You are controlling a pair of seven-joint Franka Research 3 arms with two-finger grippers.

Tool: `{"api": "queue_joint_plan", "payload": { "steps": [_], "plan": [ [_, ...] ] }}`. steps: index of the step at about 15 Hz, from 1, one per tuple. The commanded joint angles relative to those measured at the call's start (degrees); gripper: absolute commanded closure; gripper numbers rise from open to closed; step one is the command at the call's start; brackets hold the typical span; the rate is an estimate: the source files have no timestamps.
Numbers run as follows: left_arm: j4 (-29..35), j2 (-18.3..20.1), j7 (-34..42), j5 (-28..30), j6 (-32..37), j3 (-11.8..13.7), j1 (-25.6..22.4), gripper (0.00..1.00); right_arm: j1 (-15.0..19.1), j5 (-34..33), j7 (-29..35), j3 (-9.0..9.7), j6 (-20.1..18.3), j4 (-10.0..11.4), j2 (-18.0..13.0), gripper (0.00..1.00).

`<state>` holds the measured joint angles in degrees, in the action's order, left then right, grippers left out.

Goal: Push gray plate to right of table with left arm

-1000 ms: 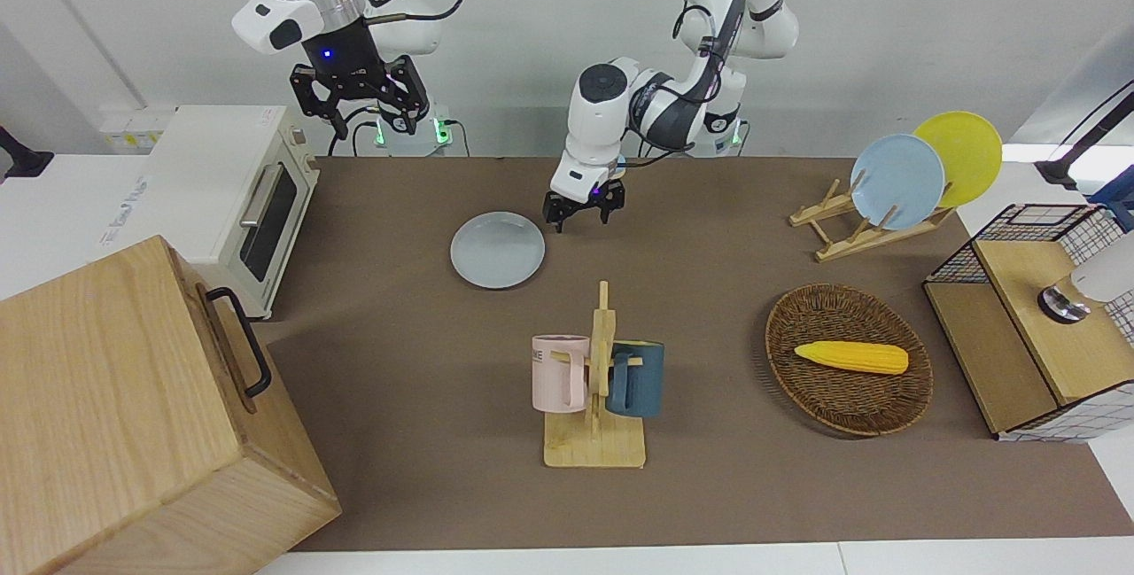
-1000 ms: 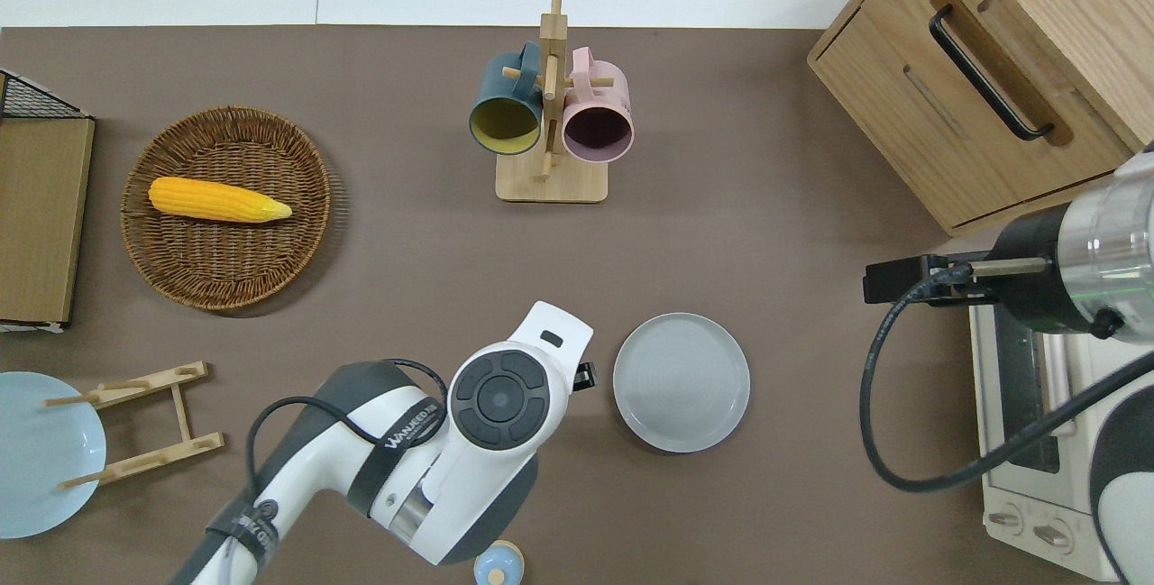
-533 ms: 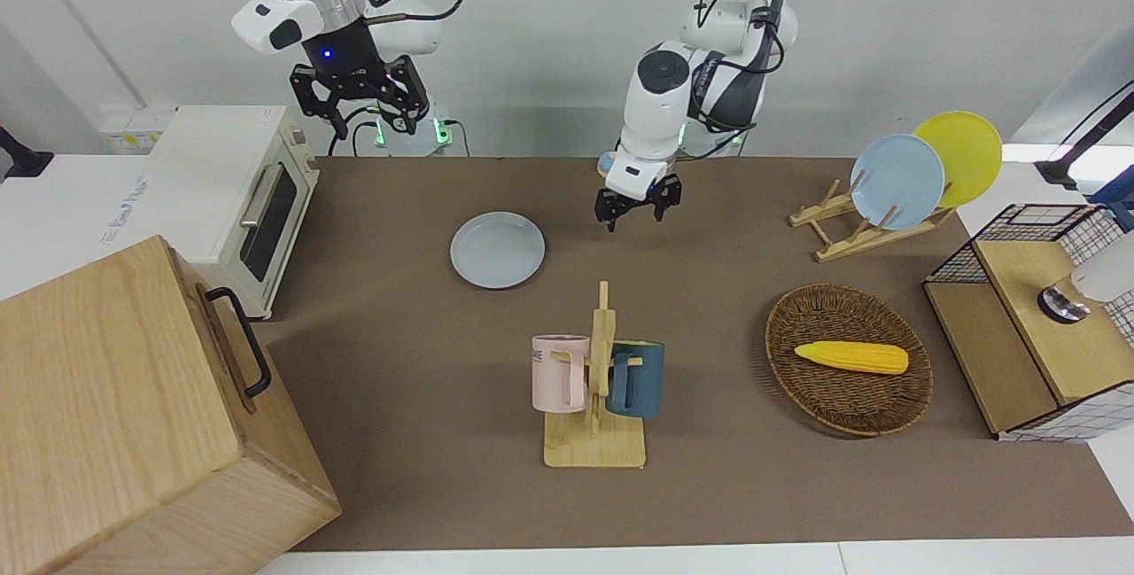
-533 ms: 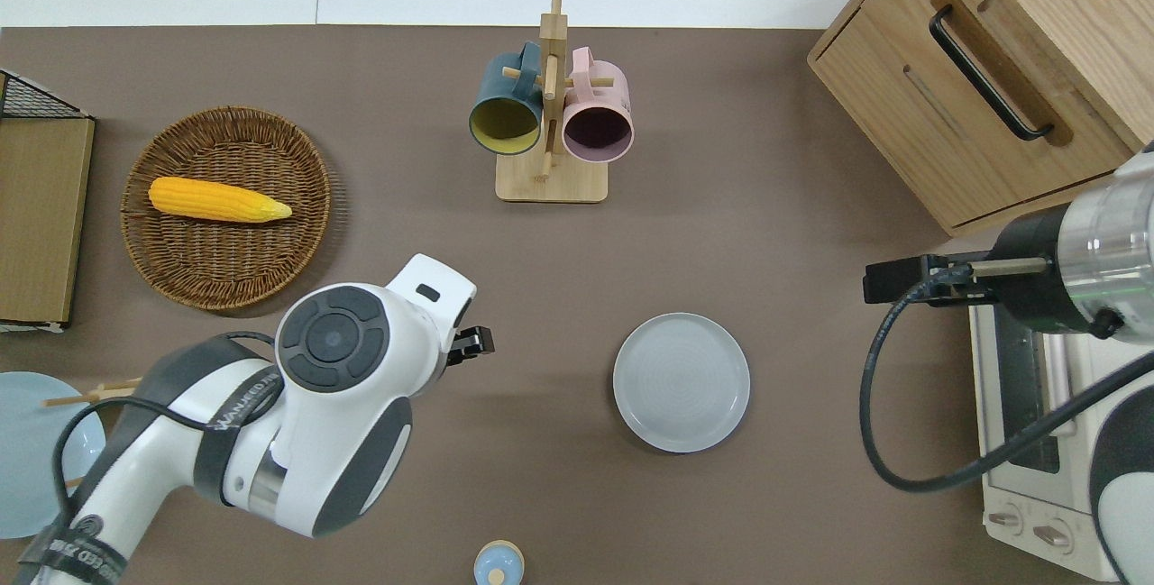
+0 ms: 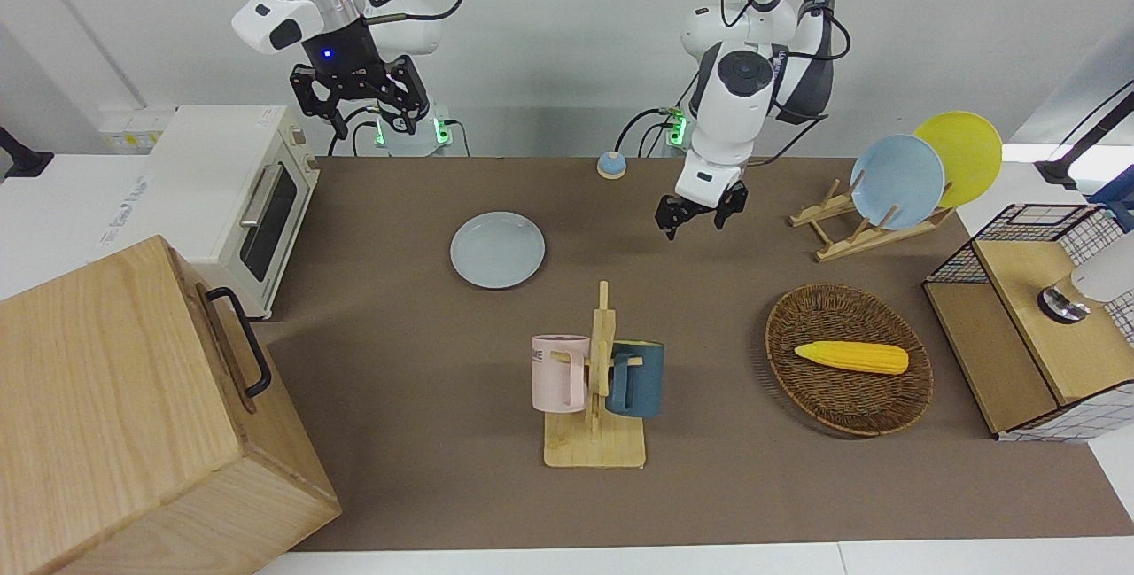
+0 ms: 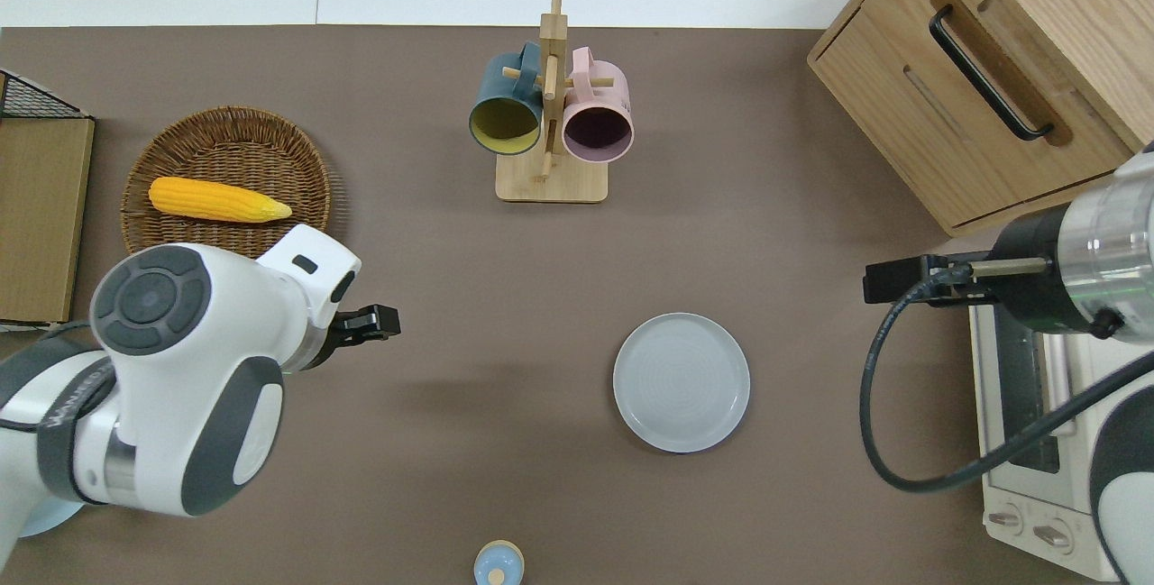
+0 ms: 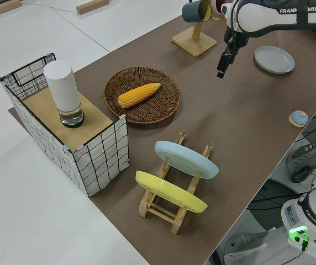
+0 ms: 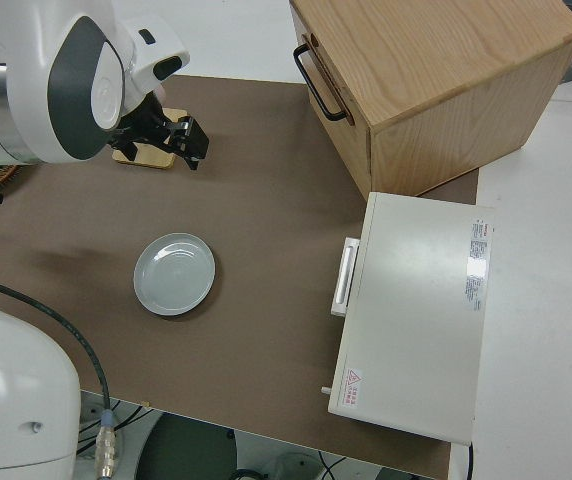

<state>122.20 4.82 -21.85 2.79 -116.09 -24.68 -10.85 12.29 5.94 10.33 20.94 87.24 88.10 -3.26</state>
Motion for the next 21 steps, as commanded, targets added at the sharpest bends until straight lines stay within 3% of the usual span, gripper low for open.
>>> {"api": "queue_joint_plan", "payload": {
  "steps": [1,3,8,11,18,21],
  "plan": [
    [-4.2,2.3,6.5,2.1,7.7,3.8,-1.1,0.01,0.4,0.9,0.1,0.24,-0.3,-0.8,0.4,0.005],
    [-8.9,2.5,8.7,2.1,13.1,6.3,-1.1,0.01,0.4,0.9,0.1,0.15,-0.3,-0.8,0.4,0.005],
    [-16.0,3.3,10.5,2.0,21.9,7.9,-1.3,0.01,0.4,0.9,0.1,0.15,-0.3,-0.8,0.4,0.005],
    [-25.9,2.3,12.6,1.9,30.7,9.6,-1.3,0.01,0.4,0.9,0.1,0.24,-0.3,-0.8,0.4,0.005],
    [-29.6,1.5,13.1,2.0,34.3,10.5,-1.5,0.01,0.4,0.9,0.1,0.15,-0.3,-0.8,0.4,0.005],
    [-29.5,2.0,13.3,1.6,34.1,12.5,-1.9,0.01,0.4,0.9,0.1,0.15,-0.3,-0.8,0.4,0.005]
  ]
}}
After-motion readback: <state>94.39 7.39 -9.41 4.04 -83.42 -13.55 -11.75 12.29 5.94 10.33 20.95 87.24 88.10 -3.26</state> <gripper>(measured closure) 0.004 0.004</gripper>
